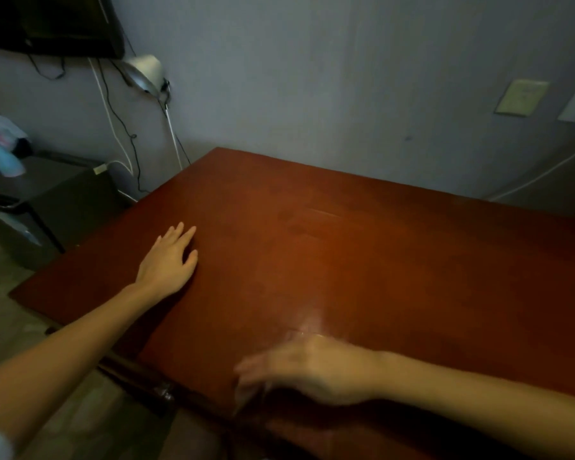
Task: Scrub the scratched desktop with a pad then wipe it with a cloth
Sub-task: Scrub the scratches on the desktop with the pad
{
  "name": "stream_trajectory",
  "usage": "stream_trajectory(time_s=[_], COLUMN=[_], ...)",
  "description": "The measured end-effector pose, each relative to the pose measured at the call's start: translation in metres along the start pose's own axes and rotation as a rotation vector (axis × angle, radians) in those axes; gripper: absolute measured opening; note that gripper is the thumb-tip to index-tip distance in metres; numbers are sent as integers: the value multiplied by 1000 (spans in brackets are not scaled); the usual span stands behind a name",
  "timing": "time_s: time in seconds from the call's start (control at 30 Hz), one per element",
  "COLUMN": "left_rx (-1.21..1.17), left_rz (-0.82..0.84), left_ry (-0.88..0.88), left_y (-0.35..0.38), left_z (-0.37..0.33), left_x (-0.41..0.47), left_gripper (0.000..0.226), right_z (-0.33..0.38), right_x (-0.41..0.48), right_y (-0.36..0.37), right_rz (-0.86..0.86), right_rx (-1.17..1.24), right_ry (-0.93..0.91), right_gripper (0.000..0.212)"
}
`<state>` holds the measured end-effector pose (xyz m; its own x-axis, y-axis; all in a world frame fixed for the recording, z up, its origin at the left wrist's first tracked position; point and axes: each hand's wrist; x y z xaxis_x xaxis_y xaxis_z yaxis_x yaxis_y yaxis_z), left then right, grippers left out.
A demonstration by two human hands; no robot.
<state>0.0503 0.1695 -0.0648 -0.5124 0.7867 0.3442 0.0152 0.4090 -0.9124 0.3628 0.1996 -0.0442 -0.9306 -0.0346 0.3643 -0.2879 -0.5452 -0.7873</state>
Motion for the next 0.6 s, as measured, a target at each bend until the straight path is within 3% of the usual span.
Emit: stream_trajectory(time_s=[0.1, 0.17, 0.23, 0.3, 0.37, 0.5, 0.6], left_rx=[-1, 2, 3, 6, 11, 29, 25], left_rz=[-6, 12, 24, 15, -18, -47, -39], left_ry=[23, 37, 48, 54, 53, 50, 50], left_y=[8, 17, 26, 34, 39, 43, 42], left_z=[4, 9, 14, 18, 20, 22, 21], left_x=[27, 41, 50, 55, 55, 54, 53], left_gripper=[56, 56, 56, 55, 54, 55, 54], right_z=[-53, -119, -190, -246, -279, -304, -293], right_x=[9, 0, -29, -66, -82, -39, 17], right_y=[-69, -115, -153, -178, -189, -190, -165], right_rz=[-409, -693, -857, -851, -743, -633, -477], right_rx=[-17, -171, -420, -592, -684, -676, -609], right_ry=[306, 522, 829, 1208, 1425, 1420, 1194], right_gripper=[32, 32, 32, 38, 42, 47, 46])
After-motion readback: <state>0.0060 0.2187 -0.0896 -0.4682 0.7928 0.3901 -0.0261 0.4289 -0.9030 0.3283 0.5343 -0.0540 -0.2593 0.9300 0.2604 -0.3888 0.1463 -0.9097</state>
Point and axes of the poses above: each hand's wrist, its own x-axis towards the middle knuckle, its own y-axis out of the palm, z = x × y, and after that the axes turned 13 degrees about -z, right-handed
